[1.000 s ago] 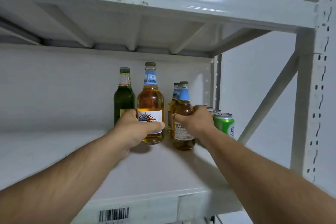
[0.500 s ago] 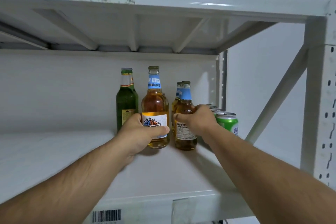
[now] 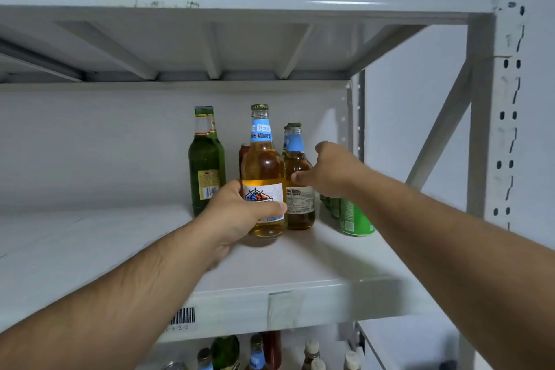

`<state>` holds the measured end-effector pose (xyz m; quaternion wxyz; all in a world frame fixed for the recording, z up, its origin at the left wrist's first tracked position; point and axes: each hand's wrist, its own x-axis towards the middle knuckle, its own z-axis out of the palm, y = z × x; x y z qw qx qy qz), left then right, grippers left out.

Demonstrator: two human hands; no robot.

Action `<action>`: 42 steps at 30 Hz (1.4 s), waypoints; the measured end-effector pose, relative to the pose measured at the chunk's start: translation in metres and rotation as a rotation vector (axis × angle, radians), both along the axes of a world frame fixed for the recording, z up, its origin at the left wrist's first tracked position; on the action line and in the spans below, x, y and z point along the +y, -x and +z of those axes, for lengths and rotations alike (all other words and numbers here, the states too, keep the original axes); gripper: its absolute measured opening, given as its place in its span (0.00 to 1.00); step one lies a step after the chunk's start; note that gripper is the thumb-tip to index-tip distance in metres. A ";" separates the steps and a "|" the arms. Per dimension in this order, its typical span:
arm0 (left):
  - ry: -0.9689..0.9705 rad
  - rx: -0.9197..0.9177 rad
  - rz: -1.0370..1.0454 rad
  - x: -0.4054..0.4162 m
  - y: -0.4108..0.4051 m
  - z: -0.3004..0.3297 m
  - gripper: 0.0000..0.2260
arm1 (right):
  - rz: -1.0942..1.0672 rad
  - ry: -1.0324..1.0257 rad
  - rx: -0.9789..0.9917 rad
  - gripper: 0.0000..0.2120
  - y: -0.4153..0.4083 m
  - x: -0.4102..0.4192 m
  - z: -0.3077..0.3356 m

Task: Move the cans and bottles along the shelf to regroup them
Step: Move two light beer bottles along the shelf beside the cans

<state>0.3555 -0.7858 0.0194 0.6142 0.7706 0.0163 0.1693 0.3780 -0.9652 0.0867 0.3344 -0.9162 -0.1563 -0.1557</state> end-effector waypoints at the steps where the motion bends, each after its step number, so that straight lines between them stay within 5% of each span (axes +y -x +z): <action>1: 0.006 -0.005 -0.003 -0.003 0.002 0.001 0.26 | 0.001 0.080 -0.035 0.26 0.005 -0.004 0.002; 6: 0.002 0.020 -0.018 -0.022 0.005 0.001 0.25 | -0.057 0.434 -0.171 0.25 0.016 -0.026 0.002; 10: 0.017 0.055 -0.014 -0.036 0.004 -0.002 0.26 | -0.100 0.527 -0.170 0.28 0.020 -0.041 0.001; 42: -0.124 0.149 -0.032 -0.063 -0.011 -0.006 0.27 | -0.063 0.461 -0.176 0.30 0.021 -0.073 -0.009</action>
